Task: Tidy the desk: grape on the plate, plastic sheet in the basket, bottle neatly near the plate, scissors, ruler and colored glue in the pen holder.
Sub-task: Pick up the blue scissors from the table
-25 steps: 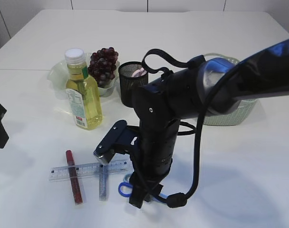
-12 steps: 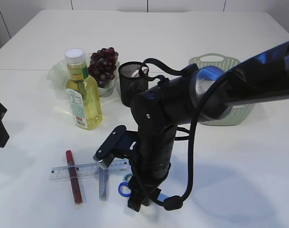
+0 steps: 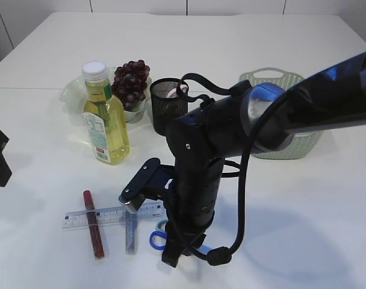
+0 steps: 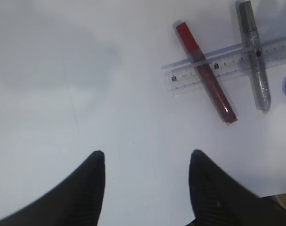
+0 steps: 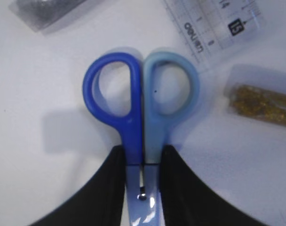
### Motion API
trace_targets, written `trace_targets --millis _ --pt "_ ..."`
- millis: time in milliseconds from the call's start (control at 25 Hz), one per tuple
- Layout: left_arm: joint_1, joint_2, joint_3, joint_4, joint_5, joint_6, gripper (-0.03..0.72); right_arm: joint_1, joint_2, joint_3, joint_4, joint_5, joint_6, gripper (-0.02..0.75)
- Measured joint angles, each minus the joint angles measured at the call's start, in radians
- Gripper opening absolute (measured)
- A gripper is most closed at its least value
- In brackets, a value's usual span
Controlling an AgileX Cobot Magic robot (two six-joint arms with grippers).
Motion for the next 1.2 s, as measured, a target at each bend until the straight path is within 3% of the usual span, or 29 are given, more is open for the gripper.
trace_targets --millis 520,880,1200 --pt "0.0 0.0 0.0 0.0 -0.002 0.0 0.415 0.0 0.0 0.0 0.002 -0.001 0.0 0.165" --pt "0.0 0.0 0.0 0.0 -0.002 0.0 0.415 -0.002 -0.008 -0.001 0.084 0.037 -0.002 0.164" --pt "0.0 0.0 0.0 0.0 -0.002 0.0 0.415 -0.072 -0.085 -0.001 0.15 0.116 -0.057 0.164"
